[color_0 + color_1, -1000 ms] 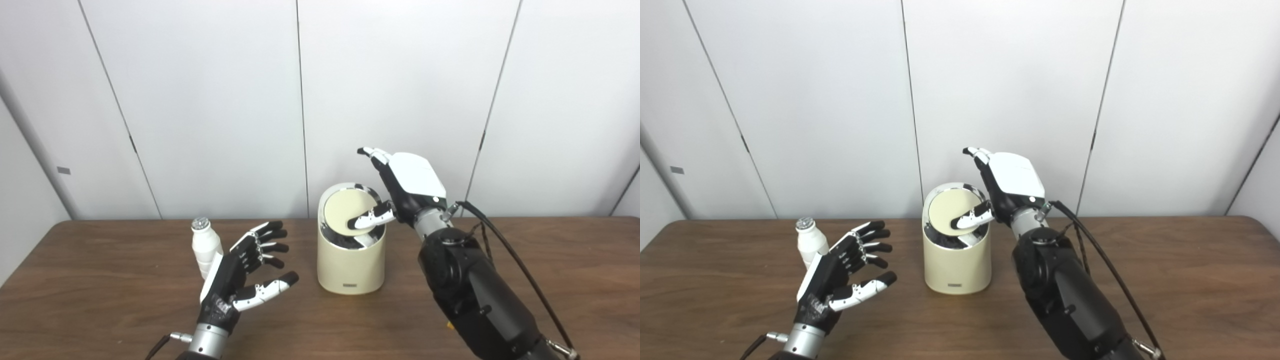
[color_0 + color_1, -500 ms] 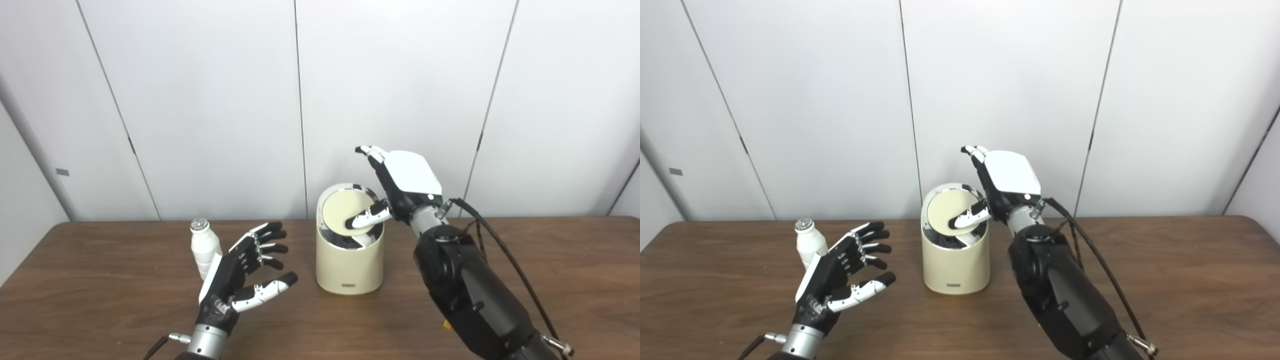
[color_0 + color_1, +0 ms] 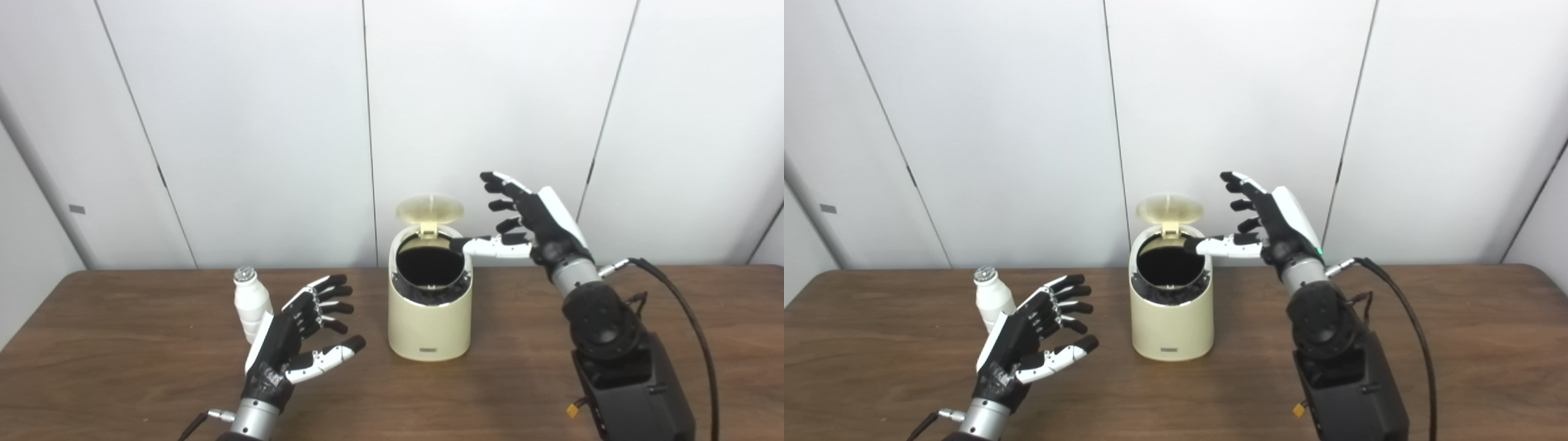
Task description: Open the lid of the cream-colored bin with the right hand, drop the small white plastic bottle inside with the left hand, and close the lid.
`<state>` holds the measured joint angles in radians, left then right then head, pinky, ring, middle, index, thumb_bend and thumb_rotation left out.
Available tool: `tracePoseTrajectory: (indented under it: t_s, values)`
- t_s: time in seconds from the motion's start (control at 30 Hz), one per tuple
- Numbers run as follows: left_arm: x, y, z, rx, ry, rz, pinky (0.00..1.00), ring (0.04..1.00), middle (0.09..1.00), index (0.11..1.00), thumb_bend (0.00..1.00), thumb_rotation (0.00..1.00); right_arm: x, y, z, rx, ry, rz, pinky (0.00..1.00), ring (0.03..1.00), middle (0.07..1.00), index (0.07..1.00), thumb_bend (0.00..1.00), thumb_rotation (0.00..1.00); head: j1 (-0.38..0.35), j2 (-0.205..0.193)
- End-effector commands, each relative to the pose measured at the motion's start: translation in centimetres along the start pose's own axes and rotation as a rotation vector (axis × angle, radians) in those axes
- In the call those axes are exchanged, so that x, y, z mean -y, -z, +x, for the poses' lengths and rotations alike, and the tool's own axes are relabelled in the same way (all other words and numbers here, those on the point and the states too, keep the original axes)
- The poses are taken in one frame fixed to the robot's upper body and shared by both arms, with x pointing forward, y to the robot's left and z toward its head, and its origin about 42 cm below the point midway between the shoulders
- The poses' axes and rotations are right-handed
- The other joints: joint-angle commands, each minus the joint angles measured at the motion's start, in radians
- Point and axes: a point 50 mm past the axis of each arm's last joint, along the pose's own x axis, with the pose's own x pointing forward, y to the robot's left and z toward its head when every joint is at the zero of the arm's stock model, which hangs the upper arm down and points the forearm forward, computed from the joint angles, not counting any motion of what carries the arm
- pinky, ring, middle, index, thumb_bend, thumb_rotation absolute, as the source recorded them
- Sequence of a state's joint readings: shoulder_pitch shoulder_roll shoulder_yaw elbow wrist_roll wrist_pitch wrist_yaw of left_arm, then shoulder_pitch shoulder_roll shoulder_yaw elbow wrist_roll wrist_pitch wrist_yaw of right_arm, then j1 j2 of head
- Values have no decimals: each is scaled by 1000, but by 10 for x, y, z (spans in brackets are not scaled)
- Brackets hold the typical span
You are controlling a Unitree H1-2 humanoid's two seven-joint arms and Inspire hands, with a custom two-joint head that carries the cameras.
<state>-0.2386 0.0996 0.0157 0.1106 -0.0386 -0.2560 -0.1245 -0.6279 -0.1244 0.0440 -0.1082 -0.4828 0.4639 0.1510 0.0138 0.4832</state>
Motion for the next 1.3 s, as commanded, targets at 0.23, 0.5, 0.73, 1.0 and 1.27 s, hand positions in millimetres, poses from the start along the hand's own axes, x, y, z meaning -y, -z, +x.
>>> tracePoseTrajectory:
  t_s: [0.23, 0.5, 0.73, 1.0, 1.27]
  values:
    - [-6, -14, 13, 81, 0, 11, 553, 692, 774, 806, 716, 114, 8, 43, -46, 122, 71, 175, 625, 771, 834, 838, 808, 288, -6, 1]
    - [-8, -12, 12, 85, 9, 5, 543, 683, 770, 801, 696, 78, -8, 73, -71, 169, 124, 205, 681, 773, 840, 832, 827, 294, -21, -1]
    - [-8, -12, 11, 85, 12, 9, 552, 689, 769, 801, 701, 85, -19, 89, -76, 187, 153, 260, 714, 784, 849, 846, 817, 273, -21, -1]
    - [-7, -13, 9, 83, 12, -1, 557, 694, 772, 803, 704, 98, -32, 96, -83, 172, 144, 323, 705, 776, 856, 838, 816, 233, 0, -5]
    - [-7, -16, 5, 89, 4, 8, 557, 691, 774, 802, 700, 86, -33, 103, -89, 163, 143, 327, 714, 796, 859, 848, 825, 243, 35, -18]
